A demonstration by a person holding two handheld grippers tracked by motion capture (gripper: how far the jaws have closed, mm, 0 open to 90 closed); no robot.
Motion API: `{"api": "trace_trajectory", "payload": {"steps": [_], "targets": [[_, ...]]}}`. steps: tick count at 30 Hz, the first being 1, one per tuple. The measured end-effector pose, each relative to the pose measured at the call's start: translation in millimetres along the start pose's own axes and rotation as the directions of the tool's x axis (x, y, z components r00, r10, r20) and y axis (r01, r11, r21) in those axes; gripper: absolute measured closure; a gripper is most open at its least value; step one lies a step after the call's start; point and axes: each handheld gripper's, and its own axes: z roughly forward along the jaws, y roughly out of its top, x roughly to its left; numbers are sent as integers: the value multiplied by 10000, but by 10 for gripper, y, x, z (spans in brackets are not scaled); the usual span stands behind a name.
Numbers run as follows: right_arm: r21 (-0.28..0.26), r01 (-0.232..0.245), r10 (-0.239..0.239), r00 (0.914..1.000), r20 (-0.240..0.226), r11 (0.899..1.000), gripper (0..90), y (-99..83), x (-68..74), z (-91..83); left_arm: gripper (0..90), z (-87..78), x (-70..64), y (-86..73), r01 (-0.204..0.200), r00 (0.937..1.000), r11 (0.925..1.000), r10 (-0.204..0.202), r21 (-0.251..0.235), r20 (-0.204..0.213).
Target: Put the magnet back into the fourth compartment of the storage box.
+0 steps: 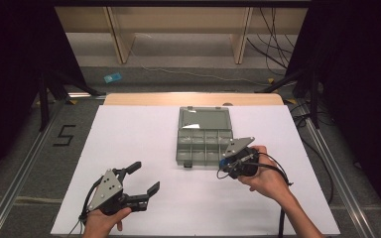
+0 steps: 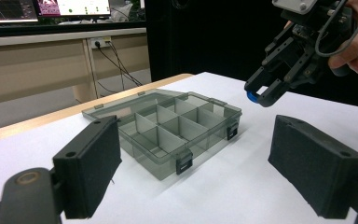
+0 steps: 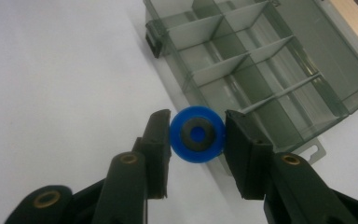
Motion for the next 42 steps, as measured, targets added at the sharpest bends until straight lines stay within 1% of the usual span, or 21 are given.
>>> {"api": "trace_trajectory", "payload": {"steps": [1, 2, 4, 5, 9, 10, 11, 13, 14, 15, 16, 20, 25, 29, 30, 33, 34, 35, 36, 37, 42], "targets": [[-40, -86, 86, 10000, 13, 10000, 627, -10, -25, -10, 161, 1, 0, -1, 1, 10000, 10000, -1, 11, 0], [-269, -141, 149, 9995, 281, 9995, 627, -22, -26, 2, 161, 1, 0, -1, 1, 10000, 10000, -1, 11, 0], [-202, -208, 212, 9996, 190, 9996, 626, -28, -40, -6, 161, 2, -2, -1, 1, 10000, 10000, -1, 12, 6], [-386, -209, 223, 9990, 380, 9990, 626, -42, -73, 0, 161, 3, -1, -2, 1, 10000, 10000, -1, 21, 10], [-429, -393, 410, 9983, 410, 9983, 627, -57, -114, 6, 161, 3, 5, -5, 19, 10000, 10000, -19, 39, -11], [-418, -498, 520, 9973, 525, 9979, 627, -59, -125, 6, 161, 3, 8, -4, 12, 10000, 10000, -12, 44, -16], [-375, -452, 466, 9982, 366, 9983, 627, -61, -149, 8, 161, 3, 8, -4, 11, 10000, 10000, -11, 39, -17], [-490, -606, 636, 9959, 637, 9970, 627, -71, -192, 42, 161, 3, 4, -1, -19, 10000, 10000, 19, 14, -1], [-456, -643, 666, 9966, 494, 9969, 627, -71, -213, 47, 161, 4, -4, -2, 51, 10000, 10000, -51, 8, 12], [-456, -643, 666, 9966, 494, 9969, 627, -71, -213, 47, 161, 5, -4, -2, 40, 10000, 10000, -40, 16, 25], [-567, -731, 767, 9950, 645, 9957, 626, -71, -240, 72, 161, 5, 0, -3, -11, 10000, 10000, 10, 48, 27], [-602, -800, 841, 9941, 687, 9950, 626, -67, -284, 119, 161, 4, 1, -2, 31, 10000, 10000, -31, 21, 27], [-497, -861, 890, 9942, 595, 9950, 626, -68, -318, 137, 161, 4, 7, -5, 66, 10000, 10000, -66, 41, 19], [-691, -950, 998, 9926, 695, 9931, 627, -78, -364, 156, 161, 6, 7, -6, 64, 10000, 10000, -64, 51, 23], [-775, -1049, 1109, 9908, 775, 9915, 626, -78, -390, 160, 161, 16, 11, -11, 105, 9999, 9999, -104, -47, 82], [-832, -1085, 1153, 9899, 820, 9906, 627, -74, -417, 161, 161, 9, 14, -10, 78, 10000, 10000, -78, 25, 22], [-828, -1038, 1098, 9914, 715, 9911, 627, -63, -456, 164, 161, 7, 19, -11, 64, 10000, 10000, -64, 44, 4], [-926, -1129, 1207, 9892, 827, 9893, 627, -60, -460, 175, 161, 7, 21, -12, 62, 10000, 10000, -62, 47, 0], [-960, -1070, 1152, 9897, 848, 9896, 627, -55, -476, 188, 161, 7, 21, -13, 101, 9999, 9999, -101, 57, -6], [-920, -1150, 1230, 9885, 874, 9891, 627, -51, -483, 195, 161, 7, 21, -13, 101, 9999, 9999, -101, 57, -6], [-999, -1157, 1244, 9885, 858, 9882, 627, -55, -539, 258, 161, 8, 22, -13, 84, 10000, 9999, -84, 67, -11]]}}
